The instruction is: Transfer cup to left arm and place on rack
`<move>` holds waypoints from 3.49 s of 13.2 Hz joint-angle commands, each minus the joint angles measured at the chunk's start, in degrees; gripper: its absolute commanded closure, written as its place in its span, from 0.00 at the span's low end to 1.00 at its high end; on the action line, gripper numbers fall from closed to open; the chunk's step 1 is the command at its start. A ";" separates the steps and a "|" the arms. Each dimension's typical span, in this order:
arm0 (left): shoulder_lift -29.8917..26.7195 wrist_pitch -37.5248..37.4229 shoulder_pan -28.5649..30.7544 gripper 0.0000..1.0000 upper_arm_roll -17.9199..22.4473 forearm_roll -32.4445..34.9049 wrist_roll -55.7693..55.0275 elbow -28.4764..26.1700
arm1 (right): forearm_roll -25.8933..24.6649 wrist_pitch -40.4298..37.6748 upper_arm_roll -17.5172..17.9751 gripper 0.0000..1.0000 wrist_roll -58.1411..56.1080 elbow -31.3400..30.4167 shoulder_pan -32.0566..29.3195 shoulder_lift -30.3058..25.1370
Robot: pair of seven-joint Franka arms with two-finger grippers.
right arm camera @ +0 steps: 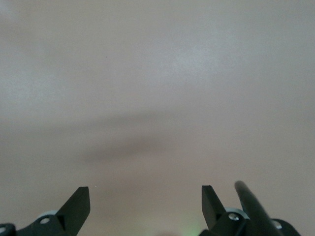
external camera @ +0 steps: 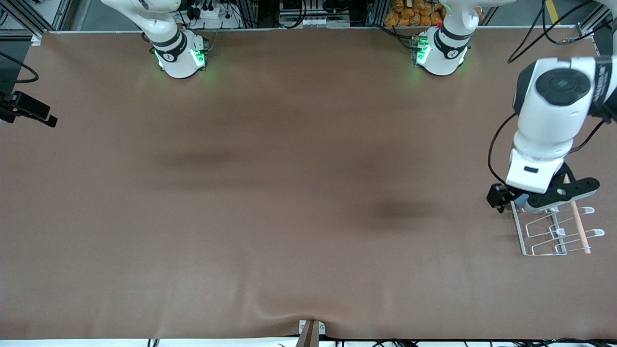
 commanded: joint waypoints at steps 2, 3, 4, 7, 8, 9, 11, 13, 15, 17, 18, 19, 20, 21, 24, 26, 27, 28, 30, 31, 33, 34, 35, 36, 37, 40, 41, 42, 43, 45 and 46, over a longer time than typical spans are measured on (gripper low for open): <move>-3.49 -4.56 -1.95 0.00 3.27 -11.49 13.07 2.79 | 0.20 -1.44 0.56 0.00 0.02 0.68 -1.32 -0.29; -4.28 -4.65 -3.96 0.00 5.90 -14.04 15.11 2.79 | 0.20 -1.45 0.56 0.00 0.02 0.68 -1.32 -0.29; -5.25 -4.91 -5.46 0.00 7.93 -15.55 17.21 2.70 | 0.20 -1.53 0.56 0.00 0.02 0.68 -1.32 -0.29; -7.19 -11.40 -5.92 0.00 8.21 -15.83 20.13 4.62 | 0.20 -1.53 0.56 0.00 0.11 0.77 -1.32 -0.47; -7.45 -14.29 -5.92 0.00 8.04 -15.83 21.01 5.68 | 0.20 -1.53 0.56 0.00 0.11 0.77 -1.32 -0.47; -7.72 -16.93 -5.65 0.00 8.03 -17.13 21.88 7.17 | 0.20 -1.53 0.56 0.00 0.11 0.77 -1.32 -0.47; -8.07 -19.50 -4.60 0.00 8.21 -21.35 25.04 8.59 | 0.20 -1.53 0.56 0.00 0.11 0.77 -1.32 -0.47; -9.03 -20.12 -4.42 0.00 8.30 -21.63 27.60 8.42 | 0.20 -1.53 0.56 0.00 0.11 0.77 -1.32 -0.47; -9.39 -21.00 -4.42 0.00 8.30 -21.45 27.61 8.85 | 0.20 -1.53 0.56 0.00 0.02 0.77 -1.93 -0.47; -9.39 -22.05 -4.33 0.00 8.30 -21.10 27.61 9.12 | 0.12 -1.62 0.56 0.00 0.02 0.77 -1.93 -0.47; -9.39 -22.06 -4.33 0.00 8.30 -20.93 27.52 9.12 | 0.20 -1.71 0.47 0.00 0.02 0.77 -2.02 -0.47; -9.48 -22.23 -4.33 0.00 8.30 -20.75 27.43 9.12 | 0.20 -2.41 0.56 0.00 -0.06 0.77 -2.02 -0.47; -9.57 -23.36 -4.33 0.00 8.30 -20.66 27.60 9.20 | 0.20 -2.41 0.56 0.00 -0.07 0.77 -2.02 -0.47; -9.91 -24.07 -4.25 0.00 8.30 -20.57 27.95 9.38 | 0.20 -2.41 0.56 0.00 -0.07 0.77 -2.02 -0.55; -9.83 -24.08 -4.16 0.00 8.38 -20.57 32.52 9.47 | 0.20 -2.50 0.56 0.00 -0.07 0.77 -2.02 -0.47; -9.65 -24.16 -3.98 0.00 8.39 -19.35 31.57 10.17 | 0.20 -2.50 0.56 0.00 -0.07 0.77 -2.02 -0.47; -9.92 -24.34 -3.98 0.00 8.21 -17.95 28.08 10.00 | 0.20 -2.50 0.56 0.00 0.02 0.77 -2.02 -0.55; -10.00 -25.21 -3.98 0.00 7.95 -17.59 24.74 10.08 | 0.20 -2.50 0.56 0.00 0.02 0.77 -2.02 -0.47; -10.01 -25.48 -3.98 0.00 7.60 -15.49 24.71 10.17 | 0.20 -2.50 0.56 0.00 0.02 0.77 -1.93 -0.55; -10.18 -25.48 -3.98 0.00 7.51 -15.04 24.88 10.08 | 0.20 -2.50 0.65 0.00 0.11 0.77 -1.93 -0.55; -10.09 -25.57 -3.98 0.00 7.42 -15.65 24.88 10.00 | 0.20 -2.50 0.65 0.00 0.11 0.77 -1.93 -0.56; -10.18 -25.57 -3.98 0.00 7.42 -15.74 24.88 10.08 | 0.20 -2.50 0.65 0.00 0.02 0.86 -1.93 -0.56; -10.18 -25.83 -3.98 0.00 7.42 -15.83 24.97 10.17 | 0.20 -2.50 0.65 0.00 0.11 1.03 -1.93 -0.56; -10.18 -25.92 -3.98 0.00 7.33 -16.61 24.88 10.17 | 0.12 -2.59 0.56 0.00 0.02 1.03 -1.93 -0.56; -10.09 -26.01 -3.98 0.00 7.33 -18.53 24.88 10.17 | 0.11 -2.59 0.65 0.00 0.02 1.03 -1.93 -0.56; -9.92 -27.06 -3.54 0.00 7.33 -20.04 24.97 9.65 | 0.11 -2.59 0.65 0.00 0.02 1.03 -1.93 -0.56; -9.74 -27.24 -3.54 0.00 7.33 -20.31 24.97 9.38 | 0.11 -2.59 0.56 0.00 0.02 1.03 -1.93 -0.56; -9.65 -27.24 -3.54 0.00 7.33 -20.31 24.97 9.38 | 0.11 -2.68 0.56 0.00 0.02 1.03 -1.93 -0.56; -9.65 -27.42 -3.54 0.00 7.33 -20.31 24.97 9.12 | 0.11 -2.85 0.56 0.00 0.02 1.03 -1.93 -0.56; -9.57 -27.51 -3.54 0.00 7.33 -20.40 24.97 8.85 | 0.11 -2.94 0.56 0.00 0.02 1.03 -1.93 -0.56; -9.57 -27.51 -3.54 0.00 7.33 -20.40 24.97 8.85 | 0.11 -2.94 0.56 0.00 0.02 1.03 -1.93 -0.56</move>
